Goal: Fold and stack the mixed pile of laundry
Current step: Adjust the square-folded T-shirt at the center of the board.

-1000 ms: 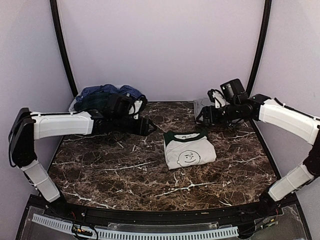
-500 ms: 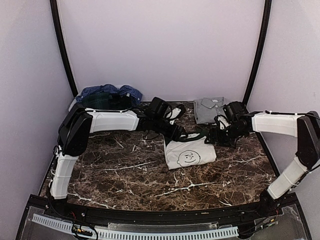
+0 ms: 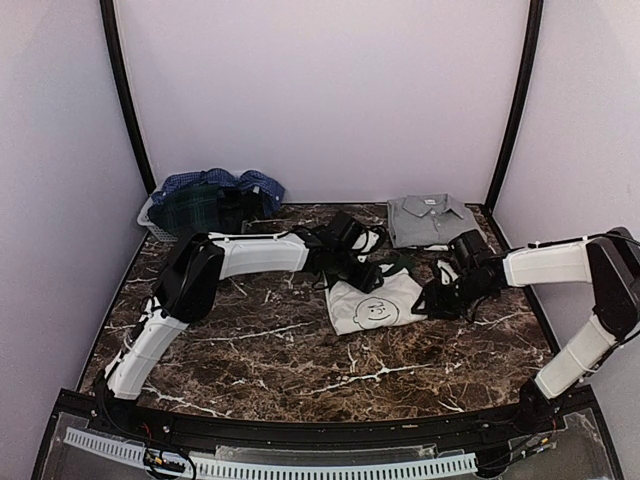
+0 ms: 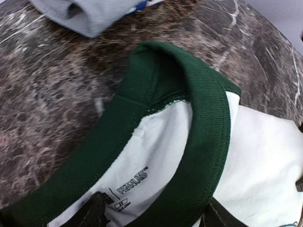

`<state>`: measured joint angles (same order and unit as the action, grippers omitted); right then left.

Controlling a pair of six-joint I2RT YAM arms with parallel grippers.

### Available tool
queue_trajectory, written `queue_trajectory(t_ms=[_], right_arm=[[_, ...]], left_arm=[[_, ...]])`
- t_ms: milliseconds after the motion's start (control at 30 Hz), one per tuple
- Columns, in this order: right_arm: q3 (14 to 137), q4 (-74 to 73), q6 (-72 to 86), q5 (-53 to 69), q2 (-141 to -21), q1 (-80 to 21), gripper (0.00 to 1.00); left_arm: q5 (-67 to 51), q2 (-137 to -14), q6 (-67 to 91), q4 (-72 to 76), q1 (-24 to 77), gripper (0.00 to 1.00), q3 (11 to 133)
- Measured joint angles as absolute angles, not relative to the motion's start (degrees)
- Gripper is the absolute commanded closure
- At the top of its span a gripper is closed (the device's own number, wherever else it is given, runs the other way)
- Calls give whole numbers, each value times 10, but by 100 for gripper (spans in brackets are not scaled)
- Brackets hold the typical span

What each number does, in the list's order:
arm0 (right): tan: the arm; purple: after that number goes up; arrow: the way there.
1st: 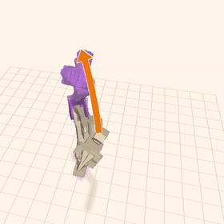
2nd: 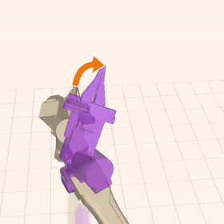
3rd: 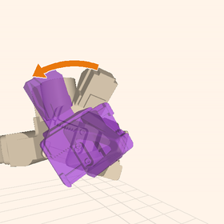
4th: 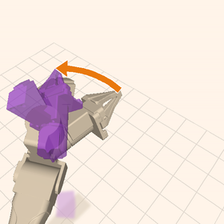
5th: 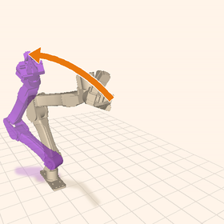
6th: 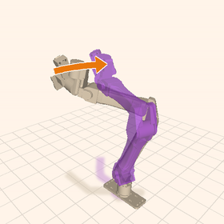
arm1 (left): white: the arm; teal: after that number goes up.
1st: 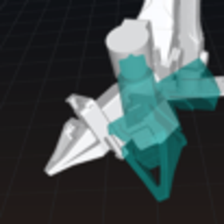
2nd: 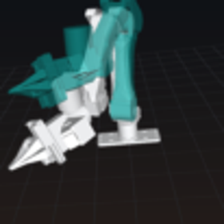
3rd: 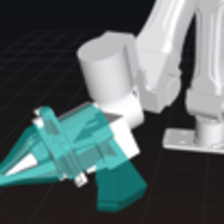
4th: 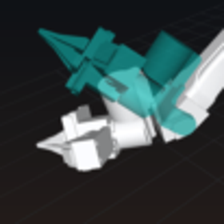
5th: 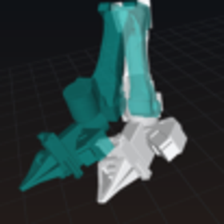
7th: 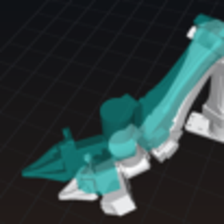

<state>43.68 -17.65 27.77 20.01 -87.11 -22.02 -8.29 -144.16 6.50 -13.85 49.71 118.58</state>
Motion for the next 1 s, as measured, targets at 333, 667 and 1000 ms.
queue_trajectory(t_ms=[333,667,1000], right_arm=[[418,-117,293,252,-928,-254,100],[484,-142,265,227,-877,-267,45],[747,-122,196,211,-1067,-233,39]], left_arm=[[-86,-1372,146,-79,419,31,1057],[-96,-1271,124,-42,399,11,903],[-54,-1133,125,-26,400,9,830]])
